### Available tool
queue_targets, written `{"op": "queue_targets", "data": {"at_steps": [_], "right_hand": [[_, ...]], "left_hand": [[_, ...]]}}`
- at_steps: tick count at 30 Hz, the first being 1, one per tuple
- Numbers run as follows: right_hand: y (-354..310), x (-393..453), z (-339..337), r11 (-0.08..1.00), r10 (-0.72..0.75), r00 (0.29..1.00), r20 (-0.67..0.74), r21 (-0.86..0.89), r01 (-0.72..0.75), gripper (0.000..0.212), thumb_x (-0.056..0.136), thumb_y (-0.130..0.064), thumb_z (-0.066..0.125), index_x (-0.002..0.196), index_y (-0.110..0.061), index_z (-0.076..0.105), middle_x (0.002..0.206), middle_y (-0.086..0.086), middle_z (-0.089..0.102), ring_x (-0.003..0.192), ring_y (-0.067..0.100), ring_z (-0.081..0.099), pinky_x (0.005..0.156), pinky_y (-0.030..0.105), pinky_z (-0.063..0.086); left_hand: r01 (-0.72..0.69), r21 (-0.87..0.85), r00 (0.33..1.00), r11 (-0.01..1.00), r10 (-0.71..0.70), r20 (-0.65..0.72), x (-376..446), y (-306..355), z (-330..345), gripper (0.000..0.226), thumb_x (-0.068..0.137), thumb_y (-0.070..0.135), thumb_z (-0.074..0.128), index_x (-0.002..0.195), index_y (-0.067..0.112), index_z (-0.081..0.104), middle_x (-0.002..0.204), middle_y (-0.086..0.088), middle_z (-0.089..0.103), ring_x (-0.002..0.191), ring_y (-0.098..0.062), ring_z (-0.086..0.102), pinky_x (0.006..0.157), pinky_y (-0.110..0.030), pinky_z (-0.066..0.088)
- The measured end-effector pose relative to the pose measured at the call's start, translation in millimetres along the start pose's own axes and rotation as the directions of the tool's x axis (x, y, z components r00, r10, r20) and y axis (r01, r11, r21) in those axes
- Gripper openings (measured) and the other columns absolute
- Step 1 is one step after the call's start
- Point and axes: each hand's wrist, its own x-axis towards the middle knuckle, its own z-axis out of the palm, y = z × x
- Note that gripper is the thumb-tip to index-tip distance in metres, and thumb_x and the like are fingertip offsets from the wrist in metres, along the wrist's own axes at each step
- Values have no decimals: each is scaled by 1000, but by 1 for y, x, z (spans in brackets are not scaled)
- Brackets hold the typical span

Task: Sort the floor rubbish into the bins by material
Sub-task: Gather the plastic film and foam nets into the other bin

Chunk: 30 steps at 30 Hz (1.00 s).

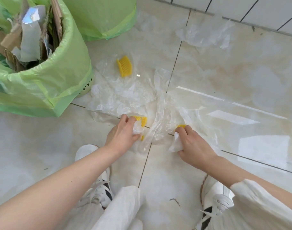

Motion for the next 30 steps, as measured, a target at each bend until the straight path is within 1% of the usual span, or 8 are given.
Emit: {"op": "queue_targets", "data": {"at_steps": [6,9,12,16,18,23,27,30], "right_hand": [[-4,10,10,996,25,999,-25,-86,-27,49,75,-18,69,116,-4,47,110,13,45,91,31,53,72,30,42],[-8,12,15,988,46,999,-15,-146,-48,57,54,-15,85,102,-1,56,99,17,50,81,32,54,61,30,48],[-11,13,22,983,58,992,-110,-167,-76,58,33,1,80,88,-2,59,84,17,51,66,29,54,51,26,46],[-8,15,25,981,52,988,-148,-177,-78,60,30,11,69,87,-6,58,79,13,49,61,26,52,43,24,42],[-5,18,24,976,52,989,-139,-202,-79,63,30,11,69,89,-8,57,76,11,50,60,26,53,43,25,35],[-3,18,16,993,10,996,-86,-118,-20,54,65,11,55,113,-11,46,94,8,50,84,29,53,59,31,39],[-6,9,10,997,27,978,-209,-68,-42,58,50,-2,74,104,-8,55,89,8,52,75,28,55,51,30,48],[-4,4,17,986,87,974,-209,-119,-114,75,44,-15,82,114,-5,56,102,18,56,76,32,55,55,32,52]], "left_hand": [[13,-32,998,999,-11,64,12,-1,-2,33,81,35,66,105,15,58,114,-2,40,91,-28,58,70,-33,46],[-3,-58,998,998,7,68,19,2,-5,27,78,31,67,99,16,57,105,-2,50,94,-29,58,67,-33,44],[15,-128,997,992,-6,76,26,3,-8,29,76,26,66,95,21,45,91,2,54,89,-27,57,61,-32,41],[18,-176,992,984,5,130,24,6,-9,39,74,17,64,104,24,41,96,4,51,87,-23,55,65,-34,47],[14,-200,987,980,18,159,19,6,-9,43,71,16,64,108,26,44,87,7,50,83,-22,54,61,-32,43],[-24,-318,990,948,67,127,9,10,-22,12,69,14,62,74,11,52,67,-1,52,64,-20,47,55,-29,35],[21,-391,999,920,-1,52,9,10,-48,6,71,13,64,73,10,58,65,-3,57,58,-14,47,53,-25,36],[51,-371,998,927,-58,-10,15,8,-61,17,74,15,64,66,11,49,62,1,49,57,-16,43,52,-24,33]]}}
